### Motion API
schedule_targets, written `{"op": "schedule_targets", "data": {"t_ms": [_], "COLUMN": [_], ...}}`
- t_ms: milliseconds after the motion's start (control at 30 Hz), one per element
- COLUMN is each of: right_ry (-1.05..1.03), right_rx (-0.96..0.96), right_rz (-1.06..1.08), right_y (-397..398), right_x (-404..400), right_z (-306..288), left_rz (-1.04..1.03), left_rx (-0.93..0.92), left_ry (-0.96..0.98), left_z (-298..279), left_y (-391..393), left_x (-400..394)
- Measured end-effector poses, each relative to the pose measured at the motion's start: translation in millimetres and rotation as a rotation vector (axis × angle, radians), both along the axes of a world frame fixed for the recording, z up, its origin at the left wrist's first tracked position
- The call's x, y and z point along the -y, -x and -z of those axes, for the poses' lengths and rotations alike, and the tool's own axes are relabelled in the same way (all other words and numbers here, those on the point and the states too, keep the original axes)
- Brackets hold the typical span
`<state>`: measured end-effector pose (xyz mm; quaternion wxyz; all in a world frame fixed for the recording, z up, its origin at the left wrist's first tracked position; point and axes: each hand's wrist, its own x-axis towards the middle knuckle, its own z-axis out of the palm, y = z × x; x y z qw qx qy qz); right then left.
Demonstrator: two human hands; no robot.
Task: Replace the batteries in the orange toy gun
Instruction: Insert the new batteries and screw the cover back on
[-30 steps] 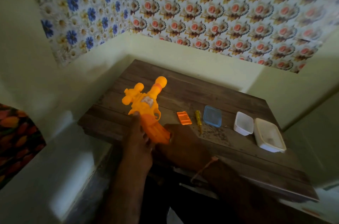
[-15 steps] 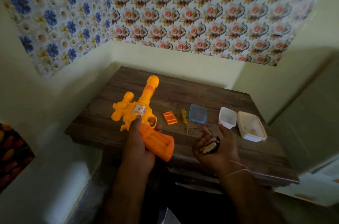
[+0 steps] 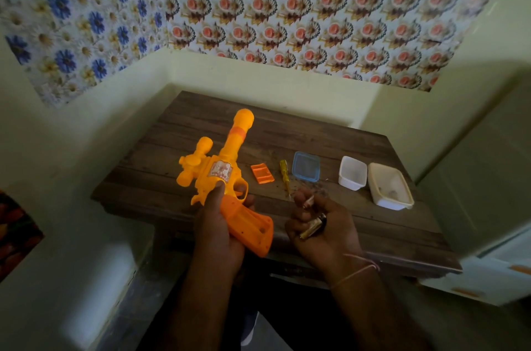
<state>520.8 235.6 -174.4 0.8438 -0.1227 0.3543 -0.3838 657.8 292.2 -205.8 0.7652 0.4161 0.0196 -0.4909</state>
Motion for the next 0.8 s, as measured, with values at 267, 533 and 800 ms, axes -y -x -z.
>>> {"op": "schedule_targets", "data": {"t_ms": [267,533,800], "right_ry": [0.211,0.673,1.247], "right_rx": [-0.145,-0.632,-1.104], "right_rz": [-0.030,-0.156,-0.271], "right_y": [-15,-28,-46], "right_x": [-7,-18,-25], "right_z": [-1,-18,-24], "left_rz": [-0.029,-0.007,0.013], "left_rx": [-0.029,-0.043,-0.071], "left_ry": [0.041,0.120,0.157], "left_z": [8,17,20], "left_y": [-13,-28,-30], "left_x": [8,17,22]}}
